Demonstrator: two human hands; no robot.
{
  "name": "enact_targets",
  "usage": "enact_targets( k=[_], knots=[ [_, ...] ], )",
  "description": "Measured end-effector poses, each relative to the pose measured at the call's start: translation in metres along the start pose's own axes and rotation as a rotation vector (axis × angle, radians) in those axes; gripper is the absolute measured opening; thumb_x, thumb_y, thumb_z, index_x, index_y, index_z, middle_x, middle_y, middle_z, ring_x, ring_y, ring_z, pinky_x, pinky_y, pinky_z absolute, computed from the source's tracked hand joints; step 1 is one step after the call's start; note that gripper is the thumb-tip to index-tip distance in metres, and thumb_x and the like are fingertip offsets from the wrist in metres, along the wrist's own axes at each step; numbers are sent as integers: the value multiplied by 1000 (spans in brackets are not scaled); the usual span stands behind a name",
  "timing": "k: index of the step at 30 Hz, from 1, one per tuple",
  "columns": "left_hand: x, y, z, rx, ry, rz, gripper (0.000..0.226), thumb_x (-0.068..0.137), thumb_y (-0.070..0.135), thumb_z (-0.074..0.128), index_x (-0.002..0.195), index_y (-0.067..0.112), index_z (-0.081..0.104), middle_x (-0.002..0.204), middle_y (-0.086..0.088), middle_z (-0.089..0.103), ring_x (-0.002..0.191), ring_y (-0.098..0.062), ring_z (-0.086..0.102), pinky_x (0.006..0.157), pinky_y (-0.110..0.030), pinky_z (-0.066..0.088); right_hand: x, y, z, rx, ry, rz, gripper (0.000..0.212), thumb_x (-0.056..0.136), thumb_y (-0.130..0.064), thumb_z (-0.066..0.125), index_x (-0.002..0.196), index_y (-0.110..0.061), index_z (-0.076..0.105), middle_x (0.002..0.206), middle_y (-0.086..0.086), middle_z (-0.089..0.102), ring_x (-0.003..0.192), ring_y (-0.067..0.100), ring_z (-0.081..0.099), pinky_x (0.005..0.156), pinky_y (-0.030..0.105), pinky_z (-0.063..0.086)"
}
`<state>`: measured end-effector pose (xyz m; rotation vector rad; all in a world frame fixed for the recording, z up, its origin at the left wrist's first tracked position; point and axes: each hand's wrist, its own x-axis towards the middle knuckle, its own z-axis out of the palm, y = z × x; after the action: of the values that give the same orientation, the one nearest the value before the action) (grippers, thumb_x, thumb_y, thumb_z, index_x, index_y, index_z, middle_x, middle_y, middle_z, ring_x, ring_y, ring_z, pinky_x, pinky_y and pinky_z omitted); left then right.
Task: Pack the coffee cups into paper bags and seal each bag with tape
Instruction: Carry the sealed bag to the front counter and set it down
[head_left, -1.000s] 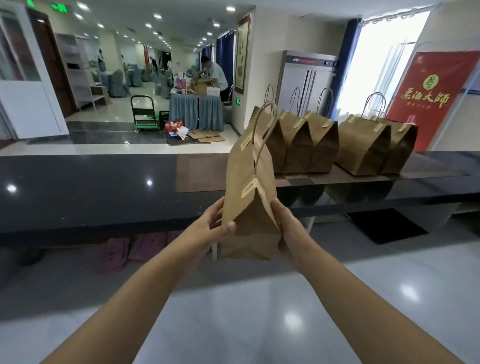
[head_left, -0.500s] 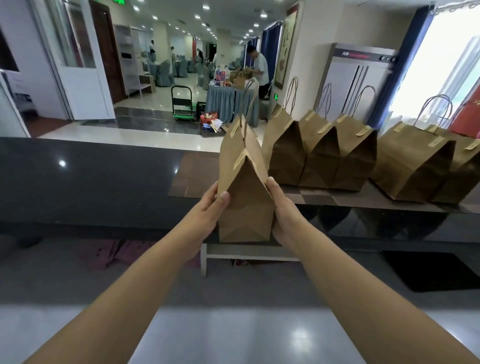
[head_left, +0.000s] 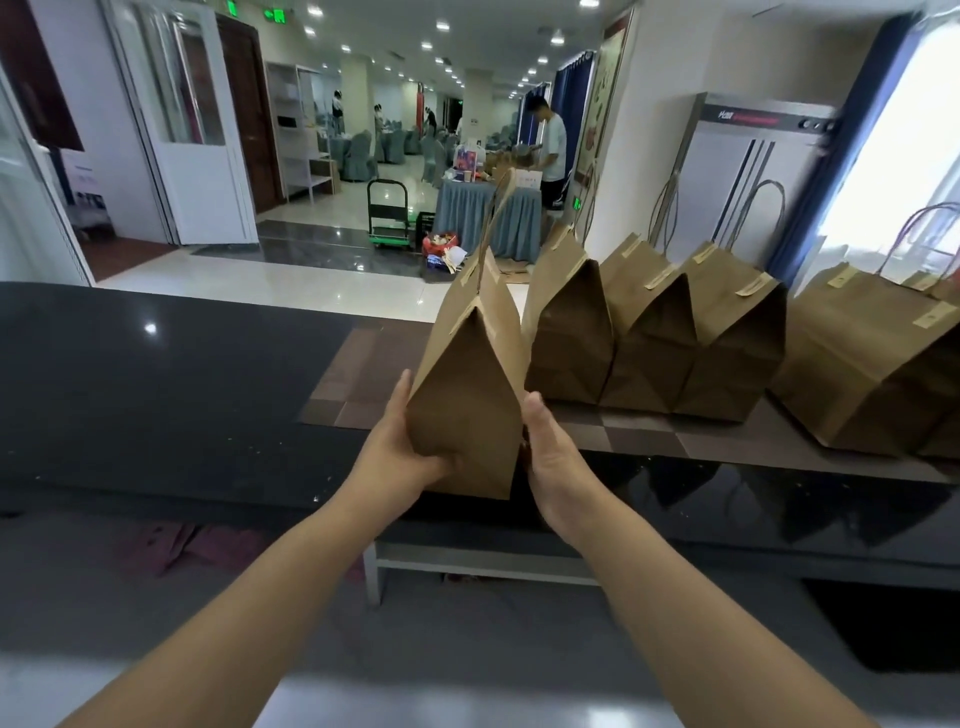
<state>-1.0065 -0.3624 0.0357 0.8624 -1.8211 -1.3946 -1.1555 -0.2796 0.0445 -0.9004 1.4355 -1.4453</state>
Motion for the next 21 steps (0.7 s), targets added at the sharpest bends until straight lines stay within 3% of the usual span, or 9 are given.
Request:
enact_targets(
  k=[3, 5, 8, 13, 17, 21],
  knots=[
    [15, -2, 5, 55, 51, 31, 101, 75, 14, 78, 149, 34, 11, 126, 15, 46, 119, -8, 44, 99, -36, 44, 9, 2, -11, -119, -8, -20, 87, 77, -30, 77, 147, -27, 26, 140, -2, 44, 125, 16, 46, 94, 29, 49],
    [26, -1, 7, 112, 86, 42, 95, 77, 16, 76, 148, 31, 15, 130, 11, 45, 118, -9, 43, 98, -35, 43, 22, 7, -17, -232, 76, -63, 81, 78, -16, 75, 146, -26, 31, 138, -2, 45, 125, 17, 46, 97, 36, 50],
    [43, -2, 11, 139, 110, 41, 82, 79, 18, 74, 144, 28, 25, 128, 7, 49, 121, -17, 47, 99, -36, 43, 42, 10, -21, -435, 224, -143, 72, 72, -26, 75, 137, -24, 44, 132, -3, 50, 122, 16, 47, 100, 43, 47],
    [73, -4, 16, 172, 146, 31, 72, 80, 18, 73, 139, 25, 33, 116, 9, 51, 115, -17, 51, 90, -27, 43, 66, 6, -29, -677, 351, -171, 57, 69, -33, 69, 123, -21, 55, 117, -5, 58, 112, 16, 53, 93, 41, 49],
    [100, -9, 19, 209, 182, 11, 73, 79, 21, 74, 140, 22, 34, 125, 0, 55, 116, -21, 53, 91, -32, 45, 83, 4, -37, -805, 376, -91, 43, 76, -36, 67, 116, -21, 59, 112, -4, 60, 109, 18, 54, 88, 37, 50],
    [119, -11, 24, 243, 209, 4, 68, 78, 24, 74, 136, 20, 40, 124, -3, 58, 114, -24, 55, 93, -36, 47, 93, -2, -39, -927, 459, -46, 26, 81, -44, 64, 99, -26, 67, 90, -8, 61, 98, 19, 58, 77, 30, 46]
  ],
)
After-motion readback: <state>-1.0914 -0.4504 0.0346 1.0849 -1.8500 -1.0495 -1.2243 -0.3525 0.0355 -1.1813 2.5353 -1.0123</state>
